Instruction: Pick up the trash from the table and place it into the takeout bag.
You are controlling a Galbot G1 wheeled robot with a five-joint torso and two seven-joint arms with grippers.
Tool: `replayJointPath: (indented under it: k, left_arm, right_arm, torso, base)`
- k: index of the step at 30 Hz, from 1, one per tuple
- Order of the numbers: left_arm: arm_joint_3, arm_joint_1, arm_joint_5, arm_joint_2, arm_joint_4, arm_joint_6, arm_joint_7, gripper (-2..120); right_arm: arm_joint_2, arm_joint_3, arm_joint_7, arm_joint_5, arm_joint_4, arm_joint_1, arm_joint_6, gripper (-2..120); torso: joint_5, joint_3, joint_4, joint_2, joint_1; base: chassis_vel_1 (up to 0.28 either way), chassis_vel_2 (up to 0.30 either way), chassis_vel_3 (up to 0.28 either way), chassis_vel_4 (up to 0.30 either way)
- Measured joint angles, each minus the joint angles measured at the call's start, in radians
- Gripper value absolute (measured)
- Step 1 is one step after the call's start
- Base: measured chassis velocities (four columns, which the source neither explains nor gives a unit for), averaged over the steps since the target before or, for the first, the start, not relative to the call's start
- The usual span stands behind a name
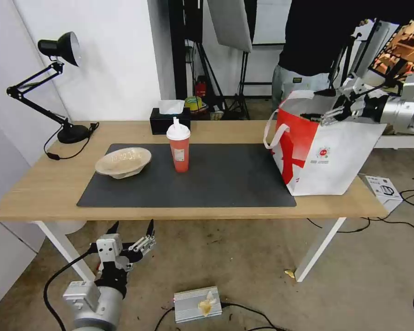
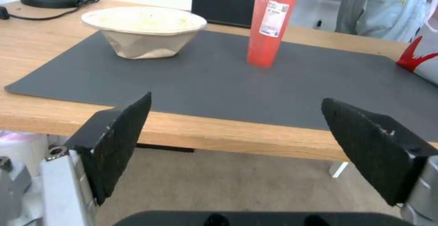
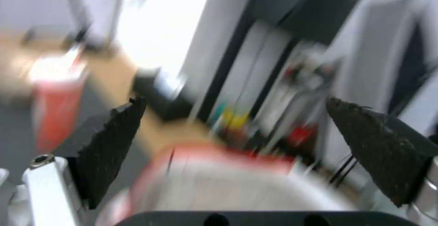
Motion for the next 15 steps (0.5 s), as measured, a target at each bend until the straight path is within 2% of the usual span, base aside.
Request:
replayJointPath:
  k: [1,4,5,7,9,10,13,14,15]
  left_arm:
    - [0.0,0.0,0.0,0.0,0.0,0.0,0.0,100]
    - [0.0,0.0,0.0,-0.002,0.0,0.0,0.0,100]
    - [0.0,0.0,0.0,-0.002,0.0,0.0,0.0,100]
    - [-0.001,0.001,0.001,-0.002,0.0,0.0,0.0,100]
    - [-0.002,0.002,0.002,-0.003,-0.001,-0.001,-0.001,100]
    - [-0.002,0.002,0.002,-0.003,-0.001,-0.001,-0.001,100]
    - [-0.003,0.003,0.002,-0.006,-0.002,-0.001,-0.001,100]
    - [-0.003,0.003,0.002,-0.006,-0.002,-0.001,-0.001,100]
    - [-0.003,0.004,0.004,-0.008,-0.002,-0.001,0.0,100]
  right_arm:
    - [0.0,0.0,0.0,0.0,0.0,0.0,0.0,100]
    - [-0.007,0.095,0.22,0.052,0.163,-0.117,0.022,100]
    - [-0.007,0.095,0.22,0.052,0.163,-0.117,0.022,100]
    - [-0.017,0.135,0.351,0.062,0.267,-0.203,0.03,100]
    - [-0.019,0.159,0.438,0.059,0.331,-0.267,0.055,100]
    - [-0.019,0.159,0.438,0.059,0.331,-0.267,0.055,100]
    - [-0.009,0.187,0.592,0.041,0.424,-0.354,0.103,100]
    - [-0.009,0.187,0.592,0.041,0.424,-0.354,0.103,100]
    - [0.001,0.196,0.672,0.027,0.472,-0.39,0.126,100]
  torso:
    - [0.0,0.0,0.0,0.0,0.0]
    - [-0.0002,0.0,0.0005,0.0,0.0]
    - [-0.0002,0.0,0.0005,0.0,0.0]
    - [-0.0002,0.0,0.0,0.0,0.0]
    - [0.0,0.0,-0.0001,0.0,0.0]
    - [0.0,0.0,-0.0001,0.0,0.0]
    - [0.0,0.0,0.0001,0.0,0.0]
    - [0.0,0.0,0.0001,0.0,0.0]
    - [-0.0001,0.0,0.0001,0.0,0.0]
  base:
    - [0.0,0.0,0.0,0.0]
    - [0.0,0.0,0.0,0.0]
    - [0.0,0.0,0.0,0.0]
    - [0.0,0.0,0.0,0.0]
    - [0.0,0.0,0.0,0.0]
    - [0.0,0.0,0.0,0.0]
    - [0.0,0.0,0.0,0.0]
    - [0.0,0.0,0.0,0.0]
    - [0.0,0.0,0.0,0.0]
